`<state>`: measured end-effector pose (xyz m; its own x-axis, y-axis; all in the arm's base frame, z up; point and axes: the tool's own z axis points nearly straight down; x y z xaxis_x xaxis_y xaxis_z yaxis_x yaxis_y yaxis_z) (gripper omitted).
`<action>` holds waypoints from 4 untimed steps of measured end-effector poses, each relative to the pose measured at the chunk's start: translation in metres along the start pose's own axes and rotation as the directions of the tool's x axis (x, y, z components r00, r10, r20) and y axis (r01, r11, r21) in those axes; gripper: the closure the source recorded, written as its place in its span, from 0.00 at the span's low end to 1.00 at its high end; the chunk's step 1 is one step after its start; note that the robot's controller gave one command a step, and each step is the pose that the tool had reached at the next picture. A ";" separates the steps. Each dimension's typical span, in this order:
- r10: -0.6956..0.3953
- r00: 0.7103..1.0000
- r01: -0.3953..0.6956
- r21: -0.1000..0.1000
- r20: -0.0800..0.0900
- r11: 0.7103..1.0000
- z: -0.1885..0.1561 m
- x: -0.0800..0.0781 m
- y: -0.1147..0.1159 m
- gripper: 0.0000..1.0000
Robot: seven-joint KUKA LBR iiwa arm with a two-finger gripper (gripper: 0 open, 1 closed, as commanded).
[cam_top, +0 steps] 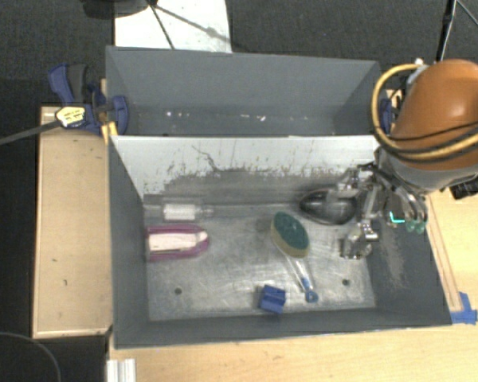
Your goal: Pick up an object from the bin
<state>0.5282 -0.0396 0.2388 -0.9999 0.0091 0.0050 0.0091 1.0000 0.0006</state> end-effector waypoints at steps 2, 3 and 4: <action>-0.254 0.967 0.254 0.007 0.012 0.967 0.130 -0.064 -0.005 0.00; -0.118 0.993 0.118 -0.004 0.007 0.993 0.165 -0.065 -0.021 0.00; -0.119 0.993 0.119 -0.002 0.016 0.993 0.163 -0.067 -0.022 1.00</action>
Offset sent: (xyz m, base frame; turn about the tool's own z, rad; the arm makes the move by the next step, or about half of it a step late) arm 0.0497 0.0821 -0.1688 -0.2818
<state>0.5941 -0.0619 0.0756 -0.9939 -0.1100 -0.0113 -0.1100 0.9939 0.0029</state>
